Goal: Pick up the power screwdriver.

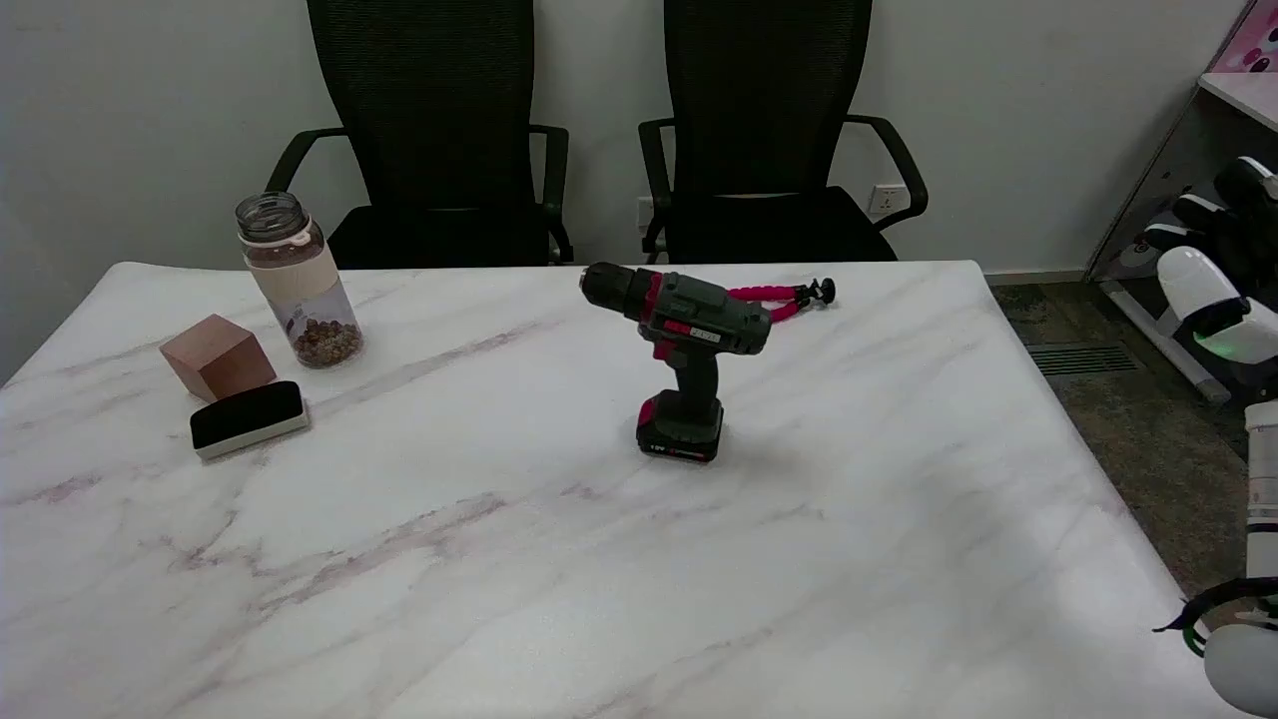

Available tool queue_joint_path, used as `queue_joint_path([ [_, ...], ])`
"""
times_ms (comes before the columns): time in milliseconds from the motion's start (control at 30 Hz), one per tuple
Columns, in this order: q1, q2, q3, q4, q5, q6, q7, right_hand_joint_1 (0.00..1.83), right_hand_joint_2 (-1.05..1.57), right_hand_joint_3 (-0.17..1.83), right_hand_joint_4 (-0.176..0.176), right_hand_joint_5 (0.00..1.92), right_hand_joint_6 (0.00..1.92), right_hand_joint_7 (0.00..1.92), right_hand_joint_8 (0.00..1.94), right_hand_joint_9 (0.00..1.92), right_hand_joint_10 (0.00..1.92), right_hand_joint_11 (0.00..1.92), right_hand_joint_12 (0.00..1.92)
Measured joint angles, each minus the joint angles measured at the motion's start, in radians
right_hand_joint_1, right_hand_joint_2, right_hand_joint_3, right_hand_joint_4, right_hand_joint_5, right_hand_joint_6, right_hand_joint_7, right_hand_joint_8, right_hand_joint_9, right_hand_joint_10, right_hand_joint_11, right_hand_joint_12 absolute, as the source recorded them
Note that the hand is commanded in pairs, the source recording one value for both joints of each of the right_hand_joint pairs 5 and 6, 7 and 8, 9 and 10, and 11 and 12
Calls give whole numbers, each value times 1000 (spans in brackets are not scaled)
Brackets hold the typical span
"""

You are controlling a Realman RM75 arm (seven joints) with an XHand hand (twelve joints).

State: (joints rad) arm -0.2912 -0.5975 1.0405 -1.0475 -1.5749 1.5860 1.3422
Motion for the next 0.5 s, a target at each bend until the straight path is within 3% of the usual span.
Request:
queue_joint_path([
  [300, -5, 13, 5, 39, 17, -11, 21, 924, 184, 1022, -129, 298, 298, 298, 298, 485, 485, 671, 671],
  [500, 6, 19, -7, 44, 20, -49, 31, 921, 96, 997, -90, 297, 297, 297, 297, 462, 462, 642, 642],
])
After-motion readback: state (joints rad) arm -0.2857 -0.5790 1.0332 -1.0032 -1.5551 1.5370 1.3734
